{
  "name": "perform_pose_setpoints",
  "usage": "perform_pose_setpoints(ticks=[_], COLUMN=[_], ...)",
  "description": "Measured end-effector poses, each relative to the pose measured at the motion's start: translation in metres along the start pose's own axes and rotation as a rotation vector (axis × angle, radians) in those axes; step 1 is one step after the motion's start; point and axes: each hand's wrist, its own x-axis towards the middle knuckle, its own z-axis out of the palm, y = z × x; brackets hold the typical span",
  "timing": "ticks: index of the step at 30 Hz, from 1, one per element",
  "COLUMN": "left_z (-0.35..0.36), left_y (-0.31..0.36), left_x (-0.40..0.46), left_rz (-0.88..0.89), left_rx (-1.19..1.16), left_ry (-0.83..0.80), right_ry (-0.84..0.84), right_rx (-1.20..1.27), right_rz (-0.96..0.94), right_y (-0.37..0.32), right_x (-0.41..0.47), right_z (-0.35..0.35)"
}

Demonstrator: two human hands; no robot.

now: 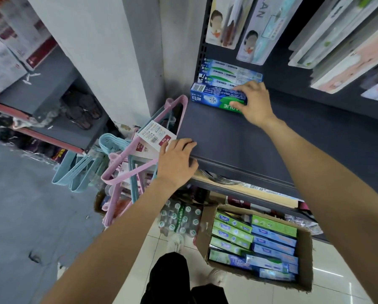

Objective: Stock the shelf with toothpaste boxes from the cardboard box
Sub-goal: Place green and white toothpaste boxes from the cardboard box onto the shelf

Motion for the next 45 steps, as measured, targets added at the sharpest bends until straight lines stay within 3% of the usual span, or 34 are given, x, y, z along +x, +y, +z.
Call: perform_pose_setpoints(ticks=[3,5,7,9,11,13,17,22,25,29,32,36,40,45], left_z=[-0.002,-0.006,-0.015,-0.025,-0.027,-0.026,-0.036,-0.051,-0.039,-0.027,-0.022,-0.012,0.027,0.124], left_y=[0.002,0.005,0.017,0.035,0.046,0.042,0.017,0.021,0.023,0.028,0.037,0.073,0.113,0.142], left_x=[0.0,0.002,0.009,0.021,0.03,0.037,0.074,0.14,0.162,0.15,0.101,-0.002,-0.088,-0.147], left_rz=[-0.003,-0.056,-0.215,-0.394,-0.362,-0.211,0.091,0.266,0.249,0.077,0.049,0.03,0.077,-0.027], left_rx=[-0.001,-0.111,-0.512,-1.055,-1.211,-1.07,-0.56,-0.106,-0.057,-0.098,-0.269,-0.456,-0.361,0.06], left_ry=[-0.024,0.043,0.069,-0.072,-0.152,-0.141,-0.218,-0.165,0.032,0.291,0.394,0.253,0.111,-0.556], right_ry=[-0.062,-0.12,-0.163,-0.258,-0.369,-0.33,0.086,0.179,0.244,0.271,0.263,0.166,-0.003,-0.536], right_rx=[0.168,0.48,0.929,1.364,1.529,1.441,1.298,0.999,0.783,0.977,0.903,0.738,0.475,0.073], right_rz=[0.078,0.222,0.392,0.515,0.546,0.532,0.54,0.547,0.604,0.671,0.529,0.272,0.21,0.309], right_y=[-0.001,-0.01,-0.023,-0.034,-0.04,-0.037,-0.002,0.025,0.027,0.027,0.024,0.026,0.07,0.177], right_x=[0.001,-0.015,-0.039,-0.066,-0.087,-0.096,-0.084,-0.06,-0.042,-0.052,-0.1,-0.202,-0.304,-0.396], right_z=[0.007,0.006,0.008,0.015,0.023,0.026,0.015,0.025,0.029,0.025,0.02,0.011,0.033,0.094])
